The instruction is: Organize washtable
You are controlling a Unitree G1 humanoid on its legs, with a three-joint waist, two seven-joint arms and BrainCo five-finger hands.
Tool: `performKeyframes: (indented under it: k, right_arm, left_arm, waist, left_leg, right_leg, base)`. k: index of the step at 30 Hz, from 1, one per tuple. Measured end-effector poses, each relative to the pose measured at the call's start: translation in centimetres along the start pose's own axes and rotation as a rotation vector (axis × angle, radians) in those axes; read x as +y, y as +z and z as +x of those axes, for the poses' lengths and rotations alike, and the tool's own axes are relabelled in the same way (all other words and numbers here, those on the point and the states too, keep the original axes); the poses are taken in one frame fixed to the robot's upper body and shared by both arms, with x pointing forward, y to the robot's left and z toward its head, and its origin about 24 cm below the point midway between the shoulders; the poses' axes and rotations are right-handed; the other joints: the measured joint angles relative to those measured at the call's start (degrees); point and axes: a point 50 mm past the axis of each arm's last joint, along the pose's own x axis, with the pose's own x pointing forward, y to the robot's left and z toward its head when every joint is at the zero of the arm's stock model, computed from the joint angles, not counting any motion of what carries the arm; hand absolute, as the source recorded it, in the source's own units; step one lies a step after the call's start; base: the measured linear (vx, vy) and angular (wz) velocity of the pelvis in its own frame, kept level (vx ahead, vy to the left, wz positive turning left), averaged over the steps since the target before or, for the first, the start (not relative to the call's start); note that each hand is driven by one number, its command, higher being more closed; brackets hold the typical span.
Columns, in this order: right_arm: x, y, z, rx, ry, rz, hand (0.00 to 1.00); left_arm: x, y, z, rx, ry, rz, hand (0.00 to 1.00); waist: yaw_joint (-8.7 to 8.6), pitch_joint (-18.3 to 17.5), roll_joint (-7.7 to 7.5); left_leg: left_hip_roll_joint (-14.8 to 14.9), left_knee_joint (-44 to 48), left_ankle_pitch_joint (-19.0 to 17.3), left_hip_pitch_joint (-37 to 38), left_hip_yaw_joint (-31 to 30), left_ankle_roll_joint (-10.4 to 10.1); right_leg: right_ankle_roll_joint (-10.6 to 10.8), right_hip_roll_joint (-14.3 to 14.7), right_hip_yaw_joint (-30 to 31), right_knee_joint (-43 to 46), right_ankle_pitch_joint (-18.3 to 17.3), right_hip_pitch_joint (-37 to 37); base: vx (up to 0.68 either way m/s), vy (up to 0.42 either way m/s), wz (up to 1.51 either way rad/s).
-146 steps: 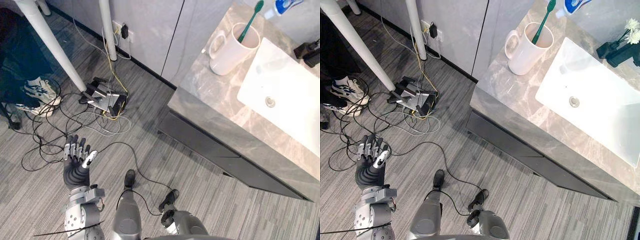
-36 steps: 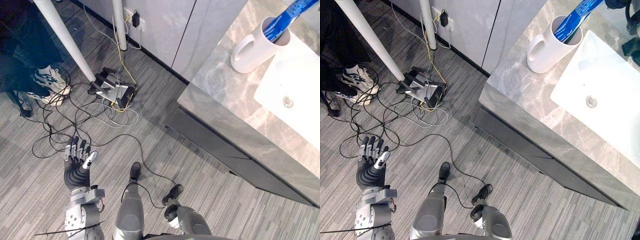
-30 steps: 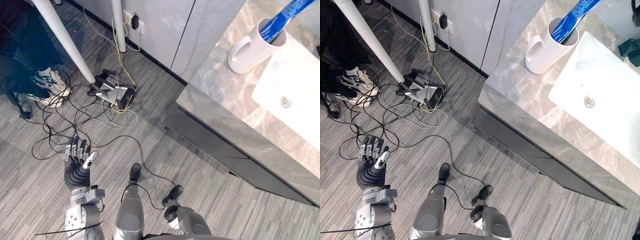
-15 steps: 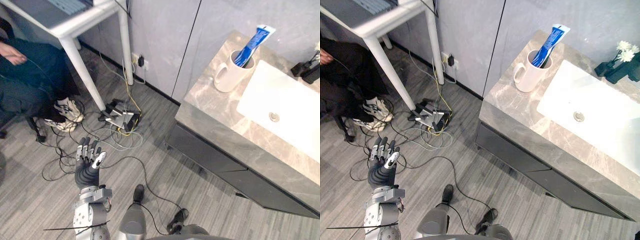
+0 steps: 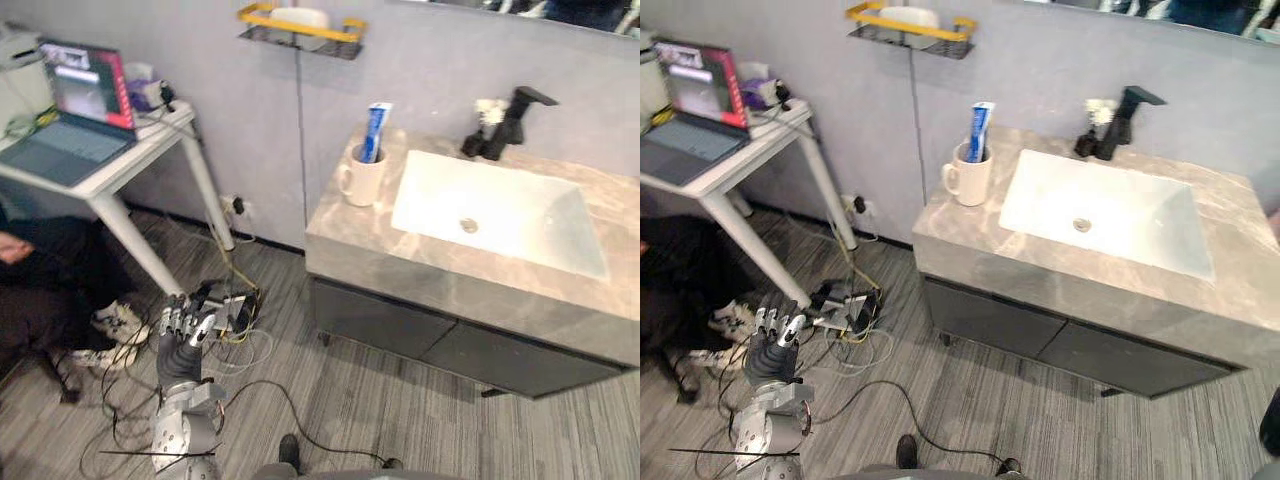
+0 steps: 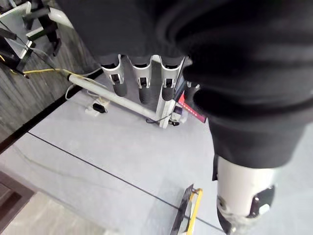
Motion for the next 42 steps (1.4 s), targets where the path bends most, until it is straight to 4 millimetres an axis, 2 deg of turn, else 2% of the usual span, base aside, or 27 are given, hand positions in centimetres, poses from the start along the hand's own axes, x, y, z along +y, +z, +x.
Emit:
performKeyframes:
  k: [1,2,4,5,6,7,9,10,11,13,14,15,17,19,21,23,25,28,32,34,36,38,41,42]
  right_arm:
    - [0.5,-1.0,-2.5,0.055,0.01,0.079,0.0]
    - [0.8,-1.5,-3.8,0.089,0.016,0.124,0.0]
    - [2.2,-3.5,-8.8,0.225,0.017,0.329,0.0]
    - [2.8,-4.1,-10.0,0.263,0.008,0.389,0.0]
    - [4.0,-5.0,-12.7,0.343,-0.023,0.503,0.0]
    - [4.6,-5.3,-14.2,0.391,-0.043,0.557,0.0]
    - [7.1,-6.0,-19.3,0.566,-0.107,0.716,0.0]
    - [7.7,-6.1,-20.2,0.604,-0.107,0.743,0.0]
    - [9.1,-6.1,-22.2,0.679,-0.106,0.813,0.0]
    - [10.2,-6.3,-23.5,0.728,-0.115,0.871,0.0]
    - [11.9,-6.7,-25.7,0.825,-0.138,0.948,0.0]
    - [12.7,-6.8,-26.6,0.87,-0.136,0.976,0.0]
    - [14.8,-6.9,-29.9,1.028,-0.116,1.057,0.0]
    - [15.7,-7.0,-32.8,1.17,-0.117,1.069,0.0]
    - [15.6,-7.5,-35.1,1.277,-0.129,1.02,0.0]
    - [15.2,-7.8,-36.6,1.35,-0.134,0.968,0.0]
    - [15.1,-7.9,-37.3,1.382,-0.131,0.944,0.0]
    - [14.9,-8.6,-38.1,1.418,-0.152,0.914,0.0]
    - [14.1,-9.7,-38.8,1.453,-0.212,0.851,0.0]
    - [13.9,-10.1,-39.3,1.484,-0.241,0.821,0.0]
    - [13.8,-10.3,-39.4,1.495,-0.246,0.796,0.0]
    - [13.9,-10.5,-39.1,1.489,-0.249,0.792,0.0]
    - [14.3,-11.1,-38.2,1.464,-0.235,0.803,0.0]
    - [14.4,-11.1,-38.1,1.461,-0.234,0.803,0.0]
  left_arm:
    - [0.0,0.0,0.0,0.001,-0.001,0.001,0.0]
    - [0.0,0.0,0.0,0.002,0.0,0.002,0.0]
    - [0.1,0.1,0.0,0.0,0.0,0.005,0.0]
    - [0.2,0.2,0.0,-0.001,0.002,0.008,0.0]
    - [0.3,0.6,-0.1,-0.013,0.006,0.019,0.0]
    - [0.4,0.8,-0.1,-0.021,0.007,0.025,0.0]
    - [0.7,1.8,-0.6,-0.053,0.015,0.044,0.0]
    - [0.8,2.0,-0.7,-0.061,0.017,0.047,0.0]
    - [1.0,2.7,-0.9,-0.084,0.019,0.056,0.0]
    - [0.8,3.0,-0.9,-0.097,0.008,0.061,0.0]
    - [0.6,3.3,-1.0,-0.111,-0.006,0.075,0.0]
    - [0.5,3.5,-1.1,-0.12,-0.008,0.073,0.0]
    - [-0.1,4.5,-1.1,-0.163,-0.026,0.068,0.0]
    - [-0.8,5.8,-1.1,-0.222,-0.055,0.081,0.0]
    - [-1.5,7.1,-1.2,-0.281,-0.085,0.087,0.0]
    - [-2.2,8.3,-1.2,-0.334,-0.125,0.093,0.0]
    - [-2.8,9.1,-1.2,-0.365,-0.165,0.104,0.0]
    - [-5.1,10.4,-0.5,-0.441,-0.282,0.095,0.0]
    - [-8.1,10.9,-0.1,-0.489,-0.455,0.065,0.0]
    - [-10.2,10.4,-0.3,-0.472,-0.575,0.031,0.0]
    - [-13.1,9.0,-1.0,-0.408,-0.751,-0.019,0.0]
    - [-15.0,7.4,-1.4,-0.335,-0.866,-0.043,0.0]
    - [-17.4,4.3,-1.0,-0.195,-0.997,-0.012,0.0]
    - [-17.8,3.8,-0.8,-0.176,-1.017,-0.002,0.0]
  waist:
    - [-0.26,-0.09,0.04]
    - [-0.31,-0.09,0.03]
    - [-0.9,-0.11,-0.05]
    - [-1.2,-0.1,-0.1]
    - [-1.54,-0.04,-0.24]
    - [-1.52,-0.05,-0.25]
    - [-1.48,-0.09,-0.15]
    - [-1.47,-0.17,-0.01]
    - [-1.43,0.02,-0.02]
    - [-1.43,0.36,-0.37]
    - [-1.33,0.68,-0.43]
    - [-1.33,0.84,-0.46]
    - [-1.27,0.93,-0.78]
    - [-1.25,0.95,-0.61]
    - [-1.17,0.97,-0.44]
    - [-1.16,1.05,-0.04]
    - [-1.24,1.05,0.31]
    - [-1.28,1.06,0.74]
    - [-1.46,1.17,1.42]
    - [-1.53,1.33,1.56]
    - [-1.8,1.71,2.09]
    - [-2.22,2.33,2.99]
    - [-3.05,2.88,3.41]
    - [-3.08,2.9,3.44]
  left_leg:
    - [0.17,0.0,-0.13,0.37,0.37,-0.13]
    - [0.26,0.01,-0.21,0.53,0.58,-0.22]
    - [0.78,0.01,-0.44,0.73,0.64,-0.53]
    - [0.87,0.02,-0.5,0.73,0.65,-0.62]
    - [1.01,0.02,-0.64,0.82,0.69,-0.75]
    - [1.07,0.02,-0.83,0.83,0.8,-0.82]
    - [1.28,0.03,-1.1,0.92,1.43,-0.93]
    - [1.28,0.03,-1.16,0.98,1.48,-0.91]
    - [1.28,0.03,-1.31,1.43,1.79,-0.81]
    - [1.3,0.03,-1.53,2.07,2.28,-0.8]
    - [1.36,0.03,-2.05,2.89,2.95,-0.78]
    - [1.38,0.03,-2.22,3.19,3.1,-0.78]
    - [1.38,0.01,-2.74,3.62,3.24,-0.57]
    - [1.31,0.01,-2.92,3.67,3.32,-0.32]
    - [1.19,0.01,-3.03,3.68,3.34,-0.17]
    - [1.06,0.01,-3.17,3.69,3.34,-0.13]
    - [1.01,0.01,-3.2,3.69,3.31,-0.09]
    - [0.9,0.01,-3.19,3.62,2.9,-0.17]
    - [0.68,0.01,-3.08,3.42,2.09,-0.28]
    - [0.54,0.02,-2.88,3.31,1.51,-0.03]
    - [-0.01,0.02,-2.87,2.89,1.13,-0.01]
    - [-0.09,0.03,-2.86,2.81,1.1,0.0]
    - [-0.16,0.06,-2.85,2.79,1.29,0.01]
    - [-0.15,0.07,-2.85,2.69,1.3,0.01]
  right_leg:
    - [-0.05,0.21,0.59,-0.04,0.03,0.03]
    - [-0.09,0.35,0.93,-0.06,0.08,0.04]
    - [-0.22,0.51,1.2,-0.26,0.14,0.08]
    - [-0.25,0.54,1.17,-0.31,0.12,0.05]
    - [-0.29,0.76,1.17,-0.6,0.11,0.02]
    - [-0.3,0.88,1.21,-0.74,0.11,0.04]
    - [-0.36,1.04,1.58,-0.95,0.15,0.08]
    - [-0.36,1.04,1.83,-0.94,0.16,0.15]
    - [-0.39,1.01,2.69,-0.92,0.34,0.47]
    - [-0.42,1.01,2.84,-0.93,0.35,1.01]
    - [-0.46,0.99,2.92,-0.84,0.3,1.53]
    - [-0.53,0.99,2.99,-0.85,0.2,1.87]
    - [-0.48,0.83,2.95,-0.2,-0.56,2.4]
    - [-0.23,0.53,2.88,0.69,-1.2,2.16]
    - [-0.15,0.48,2.84,0.99,-1.43,2.09]
    - [-0.1,0.48,2.8,0.99,-1.46,2.11]
    - [-0.06,0.47,2.73,0.99,-1.49,2.13]
    - [-0.12,0.46,2.45,0.98,-1.44,2.21]
    - [-0.06,0.34,2.21,0.97,-1.47,2.19]
    - [-0.03,0.29,1.71,0.97,-1.45,2.16]
    - [-0.03,0.09,1.15,0.97,-1.45,2.03]
    - [-0.01,-0.09,1.15,0.97,-1.44,1.95]
    - [0.0,-0.14,1.45,0.97,-1.43,1.55]
    - [0.0,-0.12,1.58,0.98,-1.43,1.36]
  base:
    - [0.05,-0.021,-0.19]
    - [0.04,-0.027,-0.24]
    - [0.03,-0.024,-0.12]
    - [0.0,0.0,0.0]
    - [0.0,0.0,0.0]
    - [0.01,-0.017,-0.03]
    - [0.04,-0.012,-0.08]
    - [0.07,-0.001,-0.16]
    - [0.05,0.005,-0.13]
    - [0.03,0.008,-0.12]
    - [0.02,0.007,-0.13]
    - [0.02,0.008,-0.1]
    - [0.0,0.004,-0.02]
    - [0.02,0.009,0.01]
    - [0.04,0.011,0.02]
    - [0.04,0.003,0.01]
    - [0.04,0.0,0.01]
    - [0.04,-0.003,0.05]
    - [0.04,0.002,0.11]
    - [0.05,0.0,0.14]
    - [0.03,0.023,0.1]
    - [0.01,0.016,0.02]
    - [0.02,0.004,-0.08]
    - [0.04,0.003,-0.16]
